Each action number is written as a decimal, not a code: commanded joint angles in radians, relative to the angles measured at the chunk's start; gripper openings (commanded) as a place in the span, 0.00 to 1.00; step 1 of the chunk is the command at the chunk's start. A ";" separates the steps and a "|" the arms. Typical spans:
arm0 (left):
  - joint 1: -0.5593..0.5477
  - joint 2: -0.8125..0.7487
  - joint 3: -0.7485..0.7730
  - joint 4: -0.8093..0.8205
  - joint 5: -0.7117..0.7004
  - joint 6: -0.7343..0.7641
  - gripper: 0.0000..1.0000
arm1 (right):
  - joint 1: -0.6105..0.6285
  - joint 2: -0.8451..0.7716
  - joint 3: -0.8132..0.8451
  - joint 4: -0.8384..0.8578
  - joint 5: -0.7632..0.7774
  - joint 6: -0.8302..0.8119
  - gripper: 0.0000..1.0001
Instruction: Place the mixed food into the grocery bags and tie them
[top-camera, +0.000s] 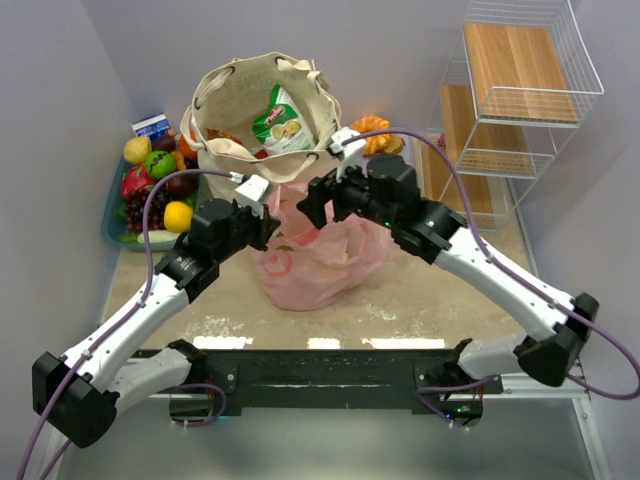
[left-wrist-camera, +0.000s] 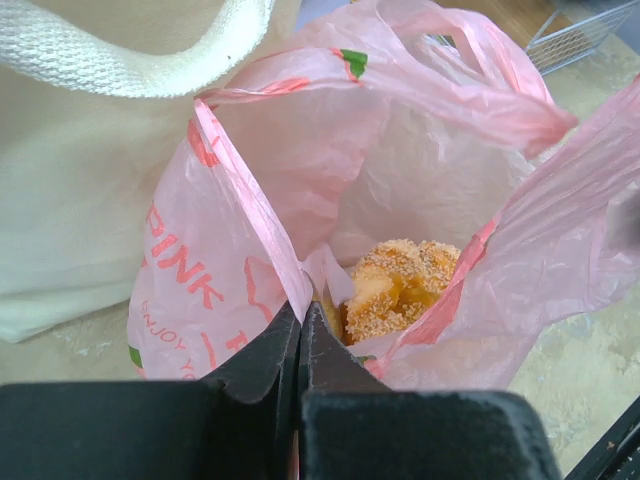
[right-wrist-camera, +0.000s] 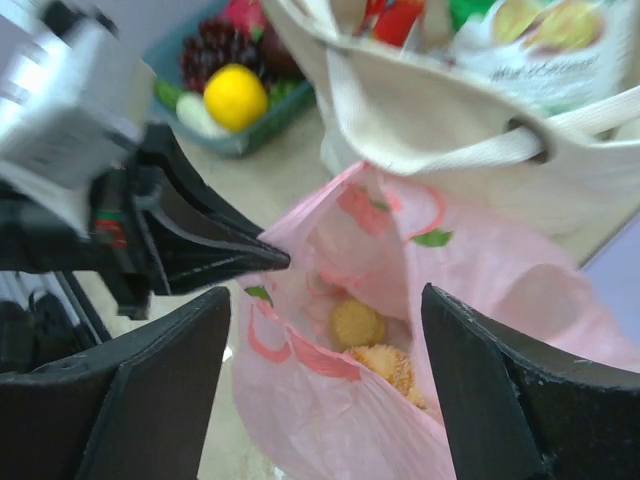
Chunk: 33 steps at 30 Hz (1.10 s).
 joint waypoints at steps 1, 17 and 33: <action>0.007 -0.009 0.003 0.012 -0.033 0.028 0.00 | -0.023 -0.061 0.045 -0.026 0.192 -0.025 0.80; 0.007 -0.031 -0.017 0.018 -0.036 0.036 0.00 | -0.525 0.330 0.166 -0.090 0.180 0.082 0.72; 0.007 -0.014 -0.017 0.023 0.009 0.031 0.00 | -0.582 0.673 0.266 -0.021 0.291 -0.016 0.74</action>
